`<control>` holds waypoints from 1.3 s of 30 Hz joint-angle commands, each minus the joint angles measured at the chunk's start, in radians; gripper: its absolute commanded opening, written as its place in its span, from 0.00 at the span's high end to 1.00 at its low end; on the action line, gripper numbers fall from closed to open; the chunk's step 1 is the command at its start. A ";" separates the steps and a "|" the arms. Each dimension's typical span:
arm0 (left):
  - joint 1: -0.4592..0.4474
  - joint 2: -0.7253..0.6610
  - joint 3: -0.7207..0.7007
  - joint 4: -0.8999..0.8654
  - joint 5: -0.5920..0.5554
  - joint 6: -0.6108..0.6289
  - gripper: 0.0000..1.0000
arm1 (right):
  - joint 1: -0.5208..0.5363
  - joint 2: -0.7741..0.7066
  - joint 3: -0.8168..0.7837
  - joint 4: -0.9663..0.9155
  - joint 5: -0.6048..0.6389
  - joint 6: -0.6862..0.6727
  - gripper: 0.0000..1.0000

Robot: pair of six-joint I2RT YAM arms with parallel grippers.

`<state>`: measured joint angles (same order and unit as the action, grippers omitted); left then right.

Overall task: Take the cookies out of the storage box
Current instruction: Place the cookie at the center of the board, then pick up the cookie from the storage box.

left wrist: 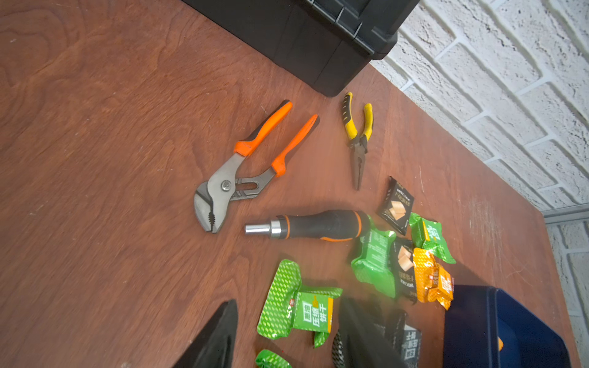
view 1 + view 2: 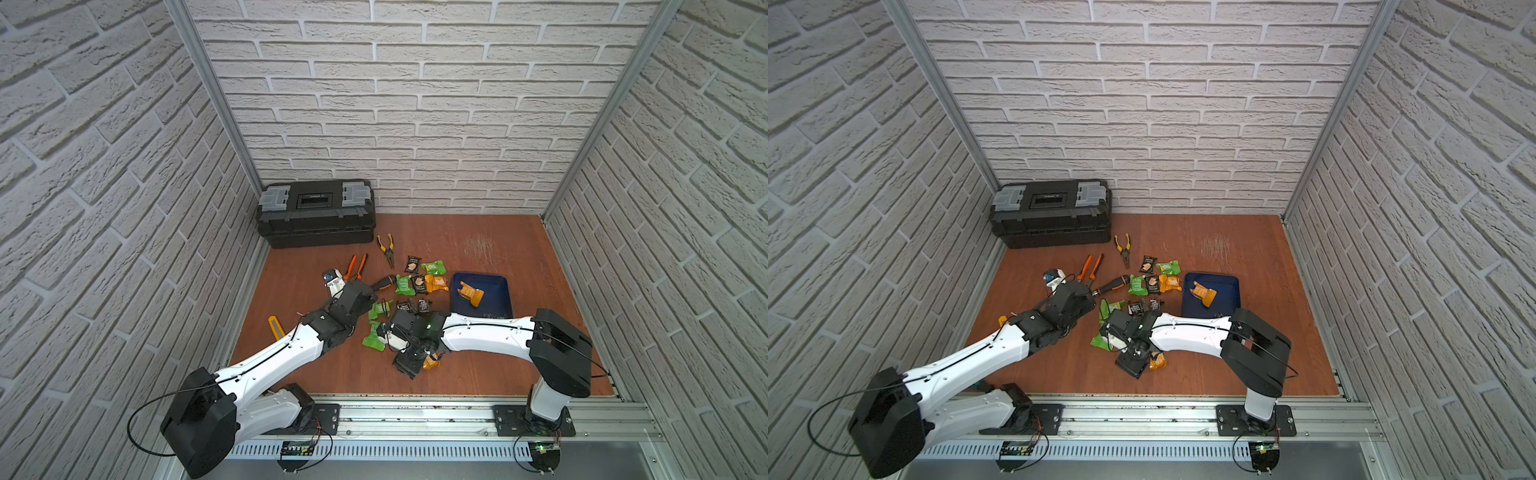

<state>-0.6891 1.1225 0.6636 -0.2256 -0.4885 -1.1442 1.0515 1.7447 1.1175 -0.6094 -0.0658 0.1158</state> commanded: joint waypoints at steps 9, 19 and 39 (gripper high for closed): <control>-0.038 0.142 0.111 0.134 0.115 0.180 0.43 | -0.270 -0.364 -0.075 -0.030 0.147 0.287 0.36; -0.140 0.518 0.419 0.157 0.421 0.392 0.44 | -0.656 -0.384 -0.142 -0.053 0.138 0.032 0.28; -0.120 0.557 0.392 0.213 0.465 0.340 0.42 | -0.796 0.080 0.219 -0.137 0.077 -0.404 0.21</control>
<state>-0.8165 1.7214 1.0798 -0.0566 -0.0341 -0.8036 0.2741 1.7981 1.3048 -0.7273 0.0219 -0.2211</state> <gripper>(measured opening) 0.574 0.792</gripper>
